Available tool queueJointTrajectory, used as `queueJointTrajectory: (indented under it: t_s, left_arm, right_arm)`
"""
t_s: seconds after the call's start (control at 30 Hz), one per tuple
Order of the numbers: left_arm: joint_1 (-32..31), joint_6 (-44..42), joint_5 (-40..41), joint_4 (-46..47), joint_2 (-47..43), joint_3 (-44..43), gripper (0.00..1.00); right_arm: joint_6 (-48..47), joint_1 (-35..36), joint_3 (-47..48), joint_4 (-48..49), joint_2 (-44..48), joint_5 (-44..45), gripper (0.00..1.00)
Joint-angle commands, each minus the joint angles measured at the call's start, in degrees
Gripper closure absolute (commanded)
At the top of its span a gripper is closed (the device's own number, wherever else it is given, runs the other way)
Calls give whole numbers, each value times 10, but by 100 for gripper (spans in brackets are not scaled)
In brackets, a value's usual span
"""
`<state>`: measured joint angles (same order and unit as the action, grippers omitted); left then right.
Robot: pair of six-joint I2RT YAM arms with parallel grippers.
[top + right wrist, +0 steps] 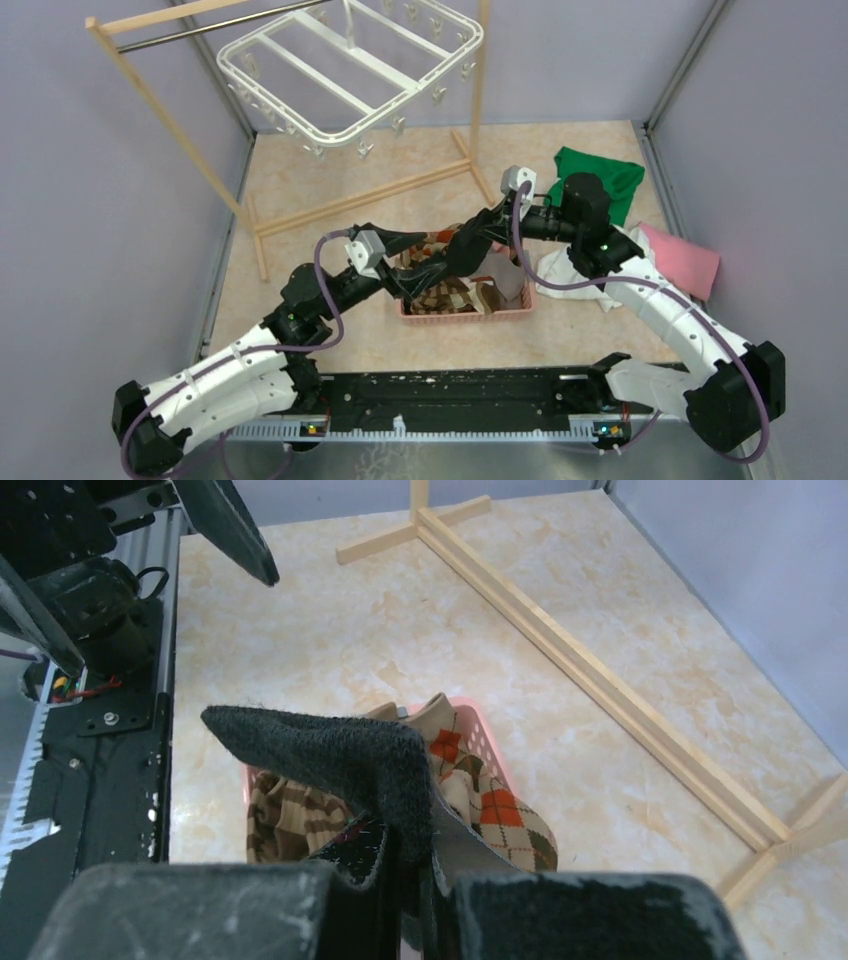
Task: Clip the socks to the hanger
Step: Adjust the sock.
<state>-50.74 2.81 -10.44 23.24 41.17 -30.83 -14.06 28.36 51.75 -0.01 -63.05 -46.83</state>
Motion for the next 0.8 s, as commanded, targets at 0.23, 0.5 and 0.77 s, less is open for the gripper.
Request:
queueJointTrajectory:
  t_s: [0.23,0.5,0.77]
  left_arm:
    - [-3,26,-22,170,113,-48,19]
    - [-3,10,-10,176,148,-68,41]
    - [-3,15,-30,190,164,-74,50]
  right_arm:
    - [123,10,-23,154,-13,-27,100]
    - [124,12,-27,157,-10,-29,100]
    - [121,13,-26,156,-16,-32,100]
